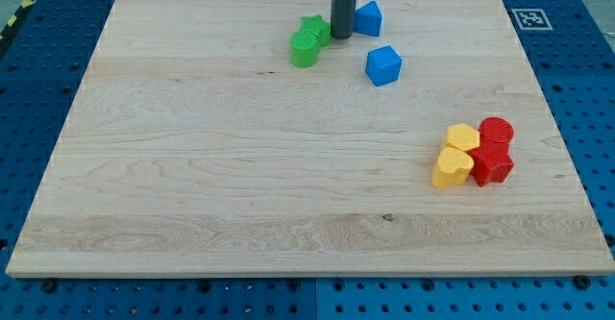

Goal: Move the blue triangle diagonally to the blue cube

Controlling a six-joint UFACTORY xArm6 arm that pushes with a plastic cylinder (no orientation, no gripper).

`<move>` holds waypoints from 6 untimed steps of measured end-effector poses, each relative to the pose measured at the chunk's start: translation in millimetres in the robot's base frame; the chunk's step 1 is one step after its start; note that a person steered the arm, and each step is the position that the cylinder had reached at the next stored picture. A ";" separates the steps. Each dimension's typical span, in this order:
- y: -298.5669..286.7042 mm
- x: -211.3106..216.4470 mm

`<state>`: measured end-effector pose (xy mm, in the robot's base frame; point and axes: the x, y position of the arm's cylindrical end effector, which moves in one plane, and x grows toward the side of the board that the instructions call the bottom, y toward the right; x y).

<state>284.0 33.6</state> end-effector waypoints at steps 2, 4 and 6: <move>-0.6 -56.0; 148.3 7.9; 54.0 -25.3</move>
